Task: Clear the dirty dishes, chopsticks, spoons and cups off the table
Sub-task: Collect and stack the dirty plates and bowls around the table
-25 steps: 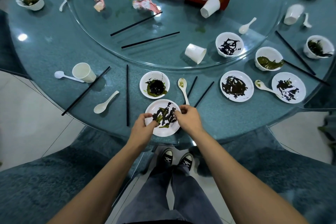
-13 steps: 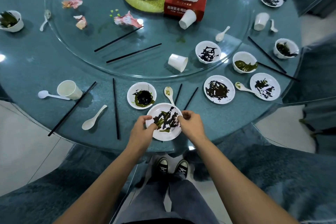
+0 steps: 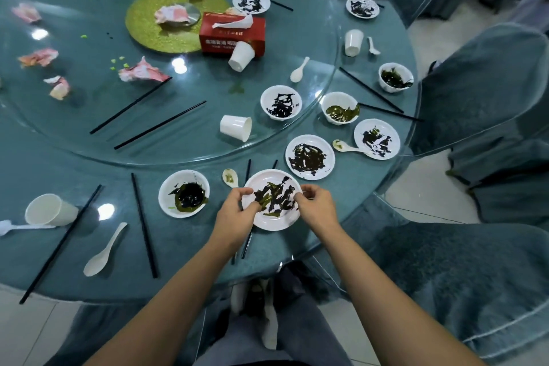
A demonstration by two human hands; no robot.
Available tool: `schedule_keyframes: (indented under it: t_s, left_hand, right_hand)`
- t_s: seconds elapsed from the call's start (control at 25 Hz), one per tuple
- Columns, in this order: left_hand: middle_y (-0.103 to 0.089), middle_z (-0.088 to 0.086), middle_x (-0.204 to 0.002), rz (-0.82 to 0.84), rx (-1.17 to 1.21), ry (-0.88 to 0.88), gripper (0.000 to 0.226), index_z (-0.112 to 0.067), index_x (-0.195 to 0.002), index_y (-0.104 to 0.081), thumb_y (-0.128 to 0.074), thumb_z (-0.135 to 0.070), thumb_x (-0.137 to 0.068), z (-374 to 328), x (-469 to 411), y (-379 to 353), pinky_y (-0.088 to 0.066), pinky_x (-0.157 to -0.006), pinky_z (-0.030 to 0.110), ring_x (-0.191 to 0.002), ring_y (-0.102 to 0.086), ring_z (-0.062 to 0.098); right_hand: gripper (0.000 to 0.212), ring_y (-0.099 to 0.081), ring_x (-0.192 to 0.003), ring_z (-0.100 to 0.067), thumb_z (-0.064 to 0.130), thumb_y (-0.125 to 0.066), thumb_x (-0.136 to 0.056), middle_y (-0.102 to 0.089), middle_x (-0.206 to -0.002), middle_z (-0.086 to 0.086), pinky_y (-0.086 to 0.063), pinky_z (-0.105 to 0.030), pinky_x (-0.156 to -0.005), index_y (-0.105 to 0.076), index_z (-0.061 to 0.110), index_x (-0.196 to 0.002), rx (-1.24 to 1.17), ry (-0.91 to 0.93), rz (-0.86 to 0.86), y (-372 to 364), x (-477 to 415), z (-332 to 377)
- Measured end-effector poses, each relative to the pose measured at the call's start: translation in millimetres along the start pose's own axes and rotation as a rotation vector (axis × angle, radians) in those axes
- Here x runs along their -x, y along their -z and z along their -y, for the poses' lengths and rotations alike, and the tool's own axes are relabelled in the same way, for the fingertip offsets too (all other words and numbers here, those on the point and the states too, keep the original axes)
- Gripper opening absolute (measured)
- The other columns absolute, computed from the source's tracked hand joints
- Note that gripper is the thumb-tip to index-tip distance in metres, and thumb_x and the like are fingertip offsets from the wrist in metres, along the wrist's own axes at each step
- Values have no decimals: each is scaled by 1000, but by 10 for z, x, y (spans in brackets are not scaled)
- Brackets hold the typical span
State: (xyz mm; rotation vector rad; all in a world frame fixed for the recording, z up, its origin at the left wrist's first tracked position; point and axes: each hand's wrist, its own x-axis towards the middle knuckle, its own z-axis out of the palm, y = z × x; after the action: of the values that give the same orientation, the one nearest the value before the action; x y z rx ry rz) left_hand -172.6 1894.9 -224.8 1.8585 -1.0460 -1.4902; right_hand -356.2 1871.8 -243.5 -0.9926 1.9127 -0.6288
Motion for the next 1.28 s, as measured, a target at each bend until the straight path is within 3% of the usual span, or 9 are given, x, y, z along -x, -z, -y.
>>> schedule_keyframes:
  t_s: [0.12,0.2,0.36,0.56,0.68,0.84,1.04,1.28]
  left_hand:
    - [-68,-6,-101,32,-9,-14,27,-26,-120,-60,-62,-15,-95,-165,-138,-194,-53,-75,31,-83,-66,15]
    - [-70,-5,-105,49,-16,-16,27,-28,-119,-60,-63,-15,-95,-268,-231,-315,-57,-83,34,-90,-70,18]
    - [-70,-5,-103,78,-50,-26,29,-23,-120,-61,-63,-13,-93,-477,-482,-576,-58,-92,43,-95,-71,21]
    - [-68,0,-110,91,-114,-29,44,-30,-118,-60,-60,-37,-75,-688,-755,-873,-55,-95,46,-103,-68,23]
    - [-69,1,-110,84,-105,4,41,-31,-117,-60,-60,-37,-76,-778,-900,-971,-56,-90,44,-100,-67,24]
    - [-67,1,-114,61,-110,15,27,-26,-119,-59,-61,-19,-93,-851,-1119,-1090,-48,-74,31,-95,-64,16]
    - [-65,2,-121,42,-171,37,31,-27,-122,-58,-62,-22,-93,-862,-1303,-1216,-49,-87,34,-110,-62,21]
    - [-62,2,-115,10,-190,43,29,-26,-123,-57,-61,-21,-95,-865,-1374,-1306,-40,-67,21,-96,-59,14]
  right_hand:
    - [9,-65,-83,-17,16,-66,-91,-66,-79,12,-54,-32,-84,-67,20,-99,-34,-2,-33,172,-180,-47]
    - [9,-65,-83,-19,15,-65,-90,-65,-78,11,-53,-33,-84,-66,22,-96,-39,2,-51,279,-299,-65]
    - [19,-66,-88,-21,15,-66,-90,-66,-83,7,-55,-38,-91,-69,14,-109,-63,-19,-88,498,-604,-66]
    - [38,-69,-99,-23,19,-65,-88,-72,-102,-5,-54,-39,-97,-68,6,-123,-60,-64,-92,669,-984,-133]
    - [31,-68,-96,-20,17,-63,-89,-72,-99,-1,-54,-36,-93,-71,9,-118,-56,-61,-75,716,-1138,-107]
    - [26,-69,-92,-17,16,-63,-89,-74,-96,2,-55,-34,-90,-73,13,-113,-77,-56,-46,753,-1326,-111]
    - [24,-68,-90,-15,15,-63,-89,-73,-93,6,-54,-31,-87,-72,18,-111,-84,-67,-5,783,-1461,-135]
    - [24,-68,-87,-12,16,-64,-89,-72,-91,8,-54,-30,-86,-73,18,-111,-96,-56,23,796,-1540,-179]
